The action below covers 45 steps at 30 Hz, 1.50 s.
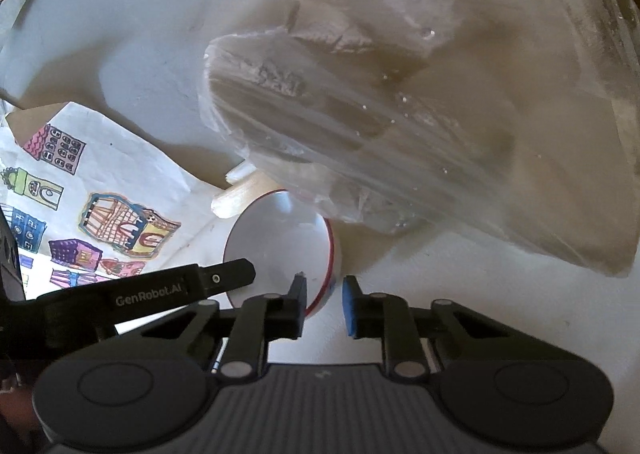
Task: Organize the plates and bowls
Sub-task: 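Close both tools on the rim of the second white bowl, then carry the second white bowl with both tools into the first white bowl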
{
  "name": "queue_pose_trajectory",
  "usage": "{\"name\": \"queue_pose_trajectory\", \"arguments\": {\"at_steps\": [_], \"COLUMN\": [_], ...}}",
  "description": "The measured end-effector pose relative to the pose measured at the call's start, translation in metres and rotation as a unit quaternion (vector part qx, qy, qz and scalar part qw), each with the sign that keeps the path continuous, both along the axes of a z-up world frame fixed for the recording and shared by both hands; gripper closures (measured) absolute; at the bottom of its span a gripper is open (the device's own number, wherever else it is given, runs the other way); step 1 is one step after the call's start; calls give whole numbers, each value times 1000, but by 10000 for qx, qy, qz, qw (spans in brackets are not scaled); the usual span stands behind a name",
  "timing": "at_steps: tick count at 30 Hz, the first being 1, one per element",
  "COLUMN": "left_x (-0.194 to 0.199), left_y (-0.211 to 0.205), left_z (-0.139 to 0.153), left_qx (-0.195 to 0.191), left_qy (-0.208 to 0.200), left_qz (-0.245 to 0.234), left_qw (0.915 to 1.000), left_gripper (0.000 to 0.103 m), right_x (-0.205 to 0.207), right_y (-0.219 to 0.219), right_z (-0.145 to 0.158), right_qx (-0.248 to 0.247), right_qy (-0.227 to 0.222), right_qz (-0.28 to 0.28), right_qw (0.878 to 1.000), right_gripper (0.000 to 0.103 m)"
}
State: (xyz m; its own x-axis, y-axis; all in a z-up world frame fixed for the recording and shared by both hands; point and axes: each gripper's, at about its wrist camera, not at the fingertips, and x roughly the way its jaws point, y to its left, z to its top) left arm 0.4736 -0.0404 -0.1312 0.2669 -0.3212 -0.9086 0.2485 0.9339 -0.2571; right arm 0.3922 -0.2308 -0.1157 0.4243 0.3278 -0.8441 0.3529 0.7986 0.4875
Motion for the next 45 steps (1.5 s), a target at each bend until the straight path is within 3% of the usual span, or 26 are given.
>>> {"name": "queue_pose_trajectory", "arguments": {"at_steps": [4,13,24,36,45], "left_x": [-4,-32,-79,-137,-170], "left_y": [-3,0,10,-24,-56], "left_z": [-3,1,43,74,71], "left_qx": [-289,-560,-1059,-1263,-1355], "left_qy": [115,207,-70,-155,41], "left_qz": [10,42,168,-388,-868], "left_qw": [9995,9982,9942,9911,9870], "left_gripper": [93,92,92,92,92], "right_x": [0,-12,-53,-120,-169], "right_y": [-1,-6,-19,-57,-88], "right_z": [-1,11,53,88,92], "right_qx": [34,61,31,-121,-266], "right_qy": [-27,-100,-447,-601,-429], "right_qz": [34,239,511,262,-69], "right_qw": [10000,9996,9977,9978,9987], "right_gripper": [85,85,85,85,85]}}
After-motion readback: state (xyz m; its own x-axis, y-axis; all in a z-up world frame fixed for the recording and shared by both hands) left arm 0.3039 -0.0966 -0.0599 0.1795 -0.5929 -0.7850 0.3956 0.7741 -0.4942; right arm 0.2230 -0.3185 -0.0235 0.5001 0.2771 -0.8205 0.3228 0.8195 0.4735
